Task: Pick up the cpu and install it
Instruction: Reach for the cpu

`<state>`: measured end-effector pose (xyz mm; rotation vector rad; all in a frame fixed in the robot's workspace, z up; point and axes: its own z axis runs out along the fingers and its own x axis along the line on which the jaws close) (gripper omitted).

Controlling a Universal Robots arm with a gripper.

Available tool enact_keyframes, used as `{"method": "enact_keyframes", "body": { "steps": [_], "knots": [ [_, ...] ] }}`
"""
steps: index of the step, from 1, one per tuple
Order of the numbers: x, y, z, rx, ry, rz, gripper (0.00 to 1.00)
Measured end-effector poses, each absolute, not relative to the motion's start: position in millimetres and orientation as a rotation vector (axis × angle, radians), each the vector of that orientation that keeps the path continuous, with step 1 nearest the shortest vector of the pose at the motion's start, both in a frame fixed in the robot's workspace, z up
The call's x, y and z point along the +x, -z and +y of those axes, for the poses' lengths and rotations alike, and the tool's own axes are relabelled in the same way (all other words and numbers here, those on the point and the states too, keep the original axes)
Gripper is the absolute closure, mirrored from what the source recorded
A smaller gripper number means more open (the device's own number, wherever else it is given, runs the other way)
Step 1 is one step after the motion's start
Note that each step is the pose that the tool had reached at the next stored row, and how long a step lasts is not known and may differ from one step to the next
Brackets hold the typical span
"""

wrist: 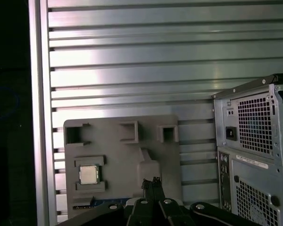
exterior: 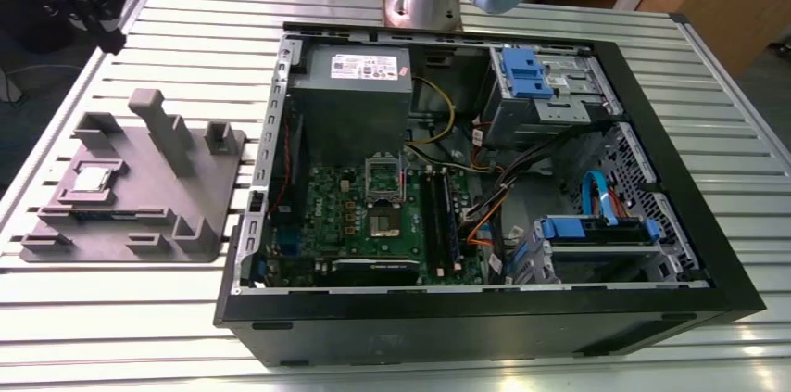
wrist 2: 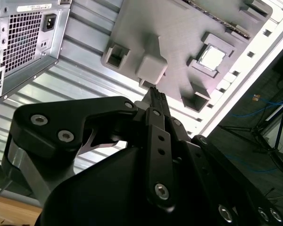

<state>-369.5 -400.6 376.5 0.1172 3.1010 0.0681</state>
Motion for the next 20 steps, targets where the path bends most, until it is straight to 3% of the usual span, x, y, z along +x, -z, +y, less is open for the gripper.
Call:
{"method": "enact_keyframes", "body": {
  "steps": [20],
  "knots": [
    [-379.4,-371.1,-403.3,0.117,-0.068,3.101,0.9]
  ]
}}
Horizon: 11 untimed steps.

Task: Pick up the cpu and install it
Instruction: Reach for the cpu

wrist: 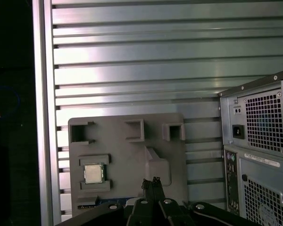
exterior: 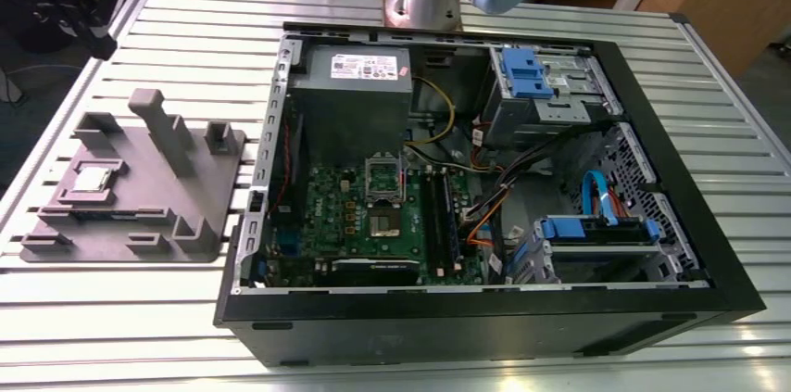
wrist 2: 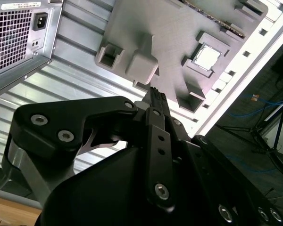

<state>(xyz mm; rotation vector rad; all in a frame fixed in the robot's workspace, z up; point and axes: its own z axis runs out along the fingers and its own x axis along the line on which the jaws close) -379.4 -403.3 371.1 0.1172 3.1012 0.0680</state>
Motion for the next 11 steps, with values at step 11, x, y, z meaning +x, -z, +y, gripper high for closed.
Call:
{"method": "enact_keyframes", "body": {
  "steps": [11],
  "knots": [
    [-384.8,-366.9,-403.4,0.117,-0.068,3.101,0.9]
  ]
}}
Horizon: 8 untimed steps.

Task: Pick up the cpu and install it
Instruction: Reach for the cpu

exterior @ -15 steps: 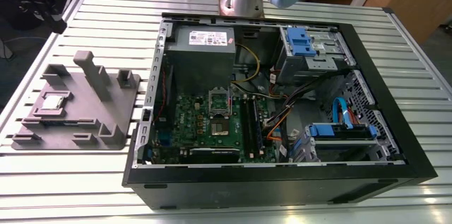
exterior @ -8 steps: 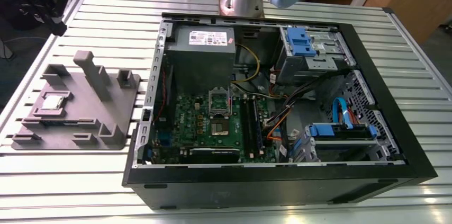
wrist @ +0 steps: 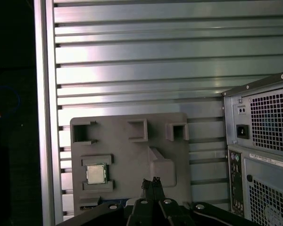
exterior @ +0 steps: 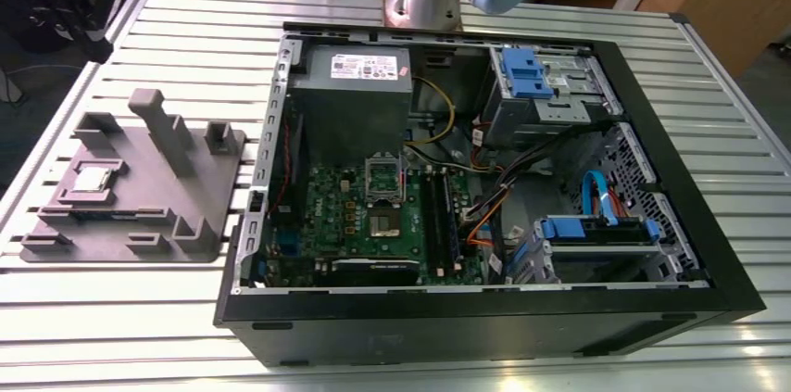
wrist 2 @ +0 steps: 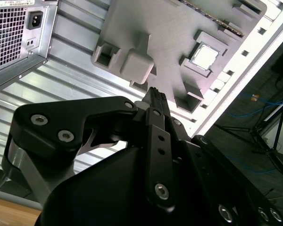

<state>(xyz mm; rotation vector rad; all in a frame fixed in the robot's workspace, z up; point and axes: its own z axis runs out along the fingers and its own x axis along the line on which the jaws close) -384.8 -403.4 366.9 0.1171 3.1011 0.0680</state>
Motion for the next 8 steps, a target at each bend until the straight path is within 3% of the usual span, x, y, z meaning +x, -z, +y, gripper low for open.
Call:
{"method": "enact_keyframes", "body": {
  "steps": [8],
  "knots": [
    [-385.0,-366.9,-403.4,0.117,-0.068,3.101,0.9]
  ]
}}
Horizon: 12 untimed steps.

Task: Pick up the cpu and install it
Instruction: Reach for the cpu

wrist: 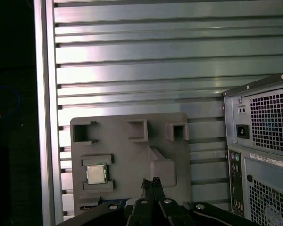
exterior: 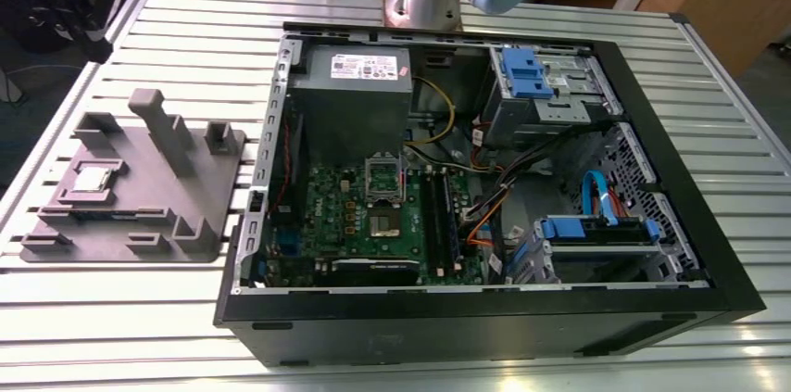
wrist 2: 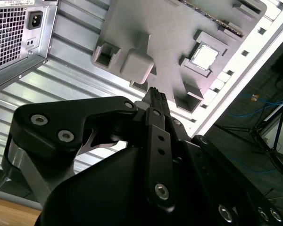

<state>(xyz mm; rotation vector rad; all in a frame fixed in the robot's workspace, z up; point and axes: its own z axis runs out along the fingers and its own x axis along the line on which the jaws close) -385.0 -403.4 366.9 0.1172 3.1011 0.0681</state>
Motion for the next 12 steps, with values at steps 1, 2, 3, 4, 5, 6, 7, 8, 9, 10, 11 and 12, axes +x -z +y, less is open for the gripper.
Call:
{"method": "enact_keyframes", "body": {
  "steps": [1,2,3,4,5,6,7,8,9,10,11,12],
  "knots": [
    [-385,-367,-403,0.117,-0.068,3.101,0.9],
    [-386,-367,-403,0.117,-0.068,3.101,0.9],
    [-387,-366,-403,0.117,-0.068,3.101,0.9],
    [-388,-366,-403,0.117,-0.068,3.101,0.9],
    [-390,-366,-403,0.117,-0.068,3.101,0.9],
    [-392,-365,-403,0.117,-0.068,3.101,0.9],
    [-394,-365,-403,0.117,-0.068,3.101,0.9],
    [-395,-364,-403,0.117,-0.068,3.101,0.9],
    [-397,-364,-403,0.117,-0.068,3.101,0.9],
    [-399,-363,-403,0.117,-0.068,3.101,0.9],
    [-401,-363,-403,0.117,-0.068,3.101,0.9],
    [-403,-362,-403,0.117,-0.068,3.101,0.9]
  ]
}}
